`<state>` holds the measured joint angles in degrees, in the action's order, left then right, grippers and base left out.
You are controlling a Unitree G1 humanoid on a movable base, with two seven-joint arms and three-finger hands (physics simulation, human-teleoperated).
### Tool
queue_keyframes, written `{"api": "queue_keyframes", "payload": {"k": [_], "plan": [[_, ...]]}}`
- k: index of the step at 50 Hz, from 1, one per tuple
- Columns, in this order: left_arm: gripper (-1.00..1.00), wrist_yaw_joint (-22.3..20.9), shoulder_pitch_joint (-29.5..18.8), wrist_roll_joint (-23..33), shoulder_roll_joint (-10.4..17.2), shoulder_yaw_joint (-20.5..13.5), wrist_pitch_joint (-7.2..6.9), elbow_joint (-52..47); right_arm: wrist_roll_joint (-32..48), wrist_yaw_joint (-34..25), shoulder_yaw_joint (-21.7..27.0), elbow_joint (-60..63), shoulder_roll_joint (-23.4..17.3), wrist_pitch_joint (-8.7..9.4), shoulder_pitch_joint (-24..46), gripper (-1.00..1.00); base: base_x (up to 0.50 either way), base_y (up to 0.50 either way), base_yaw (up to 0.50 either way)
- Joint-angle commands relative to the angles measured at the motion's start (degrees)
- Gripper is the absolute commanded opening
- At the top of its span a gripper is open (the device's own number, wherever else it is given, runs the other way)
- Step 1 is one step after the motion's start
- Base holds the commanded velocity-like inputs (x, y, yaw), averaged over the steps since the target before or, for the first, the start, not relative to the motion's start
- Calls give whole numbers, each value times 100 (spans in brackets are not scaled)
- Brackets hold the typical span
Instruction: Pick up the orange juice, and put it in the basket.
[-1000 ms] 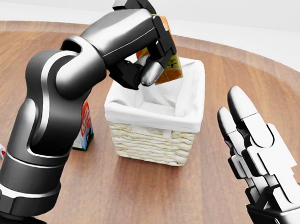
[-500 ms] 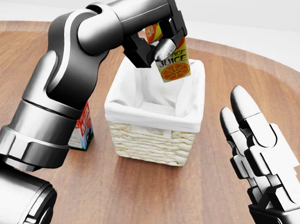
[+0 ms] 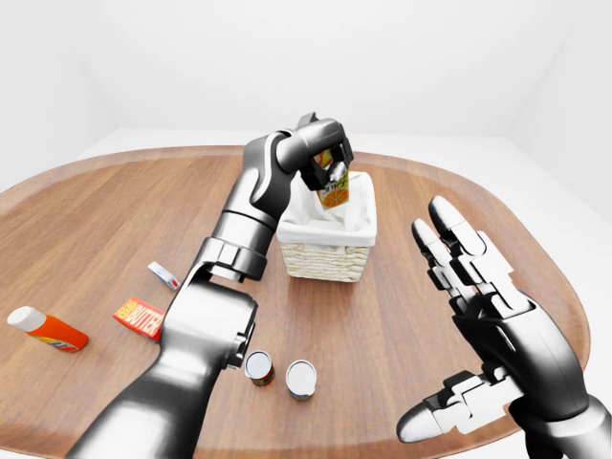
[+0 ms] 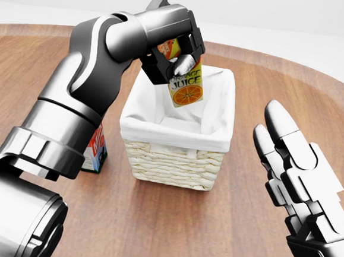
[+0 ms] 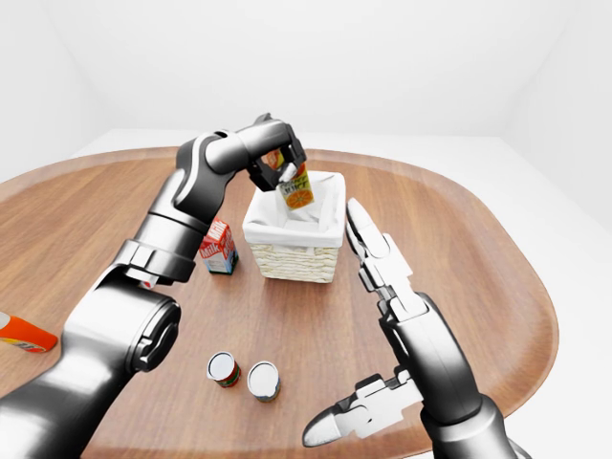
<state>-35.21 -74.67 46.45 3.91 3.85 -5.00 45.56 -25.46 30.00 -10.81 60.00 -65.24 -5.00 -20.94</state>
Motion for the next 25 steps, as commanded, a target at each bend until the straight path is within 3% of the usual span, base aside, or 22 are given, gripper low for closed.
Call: {"api": "queue_keyframes", "payload": {"k": [1, 9, 25], "plan": [[-100, 260, -235, 287, 55, -34, 0, 583, 5, 0, -15, 0, -29, 0, 5, 100, 0, 0, 0], [-100, 469, -484, 209, 40, -100, 0, 1166, -1, 0, 40, 0, -48, 0, -70, 100, 0, 0, 0], [-100, 779, -397, -46, -118, -61, 0, 1667, -14, 0, 42, 0, -95, 0, -82, 100, 0, 0, 0]]}}
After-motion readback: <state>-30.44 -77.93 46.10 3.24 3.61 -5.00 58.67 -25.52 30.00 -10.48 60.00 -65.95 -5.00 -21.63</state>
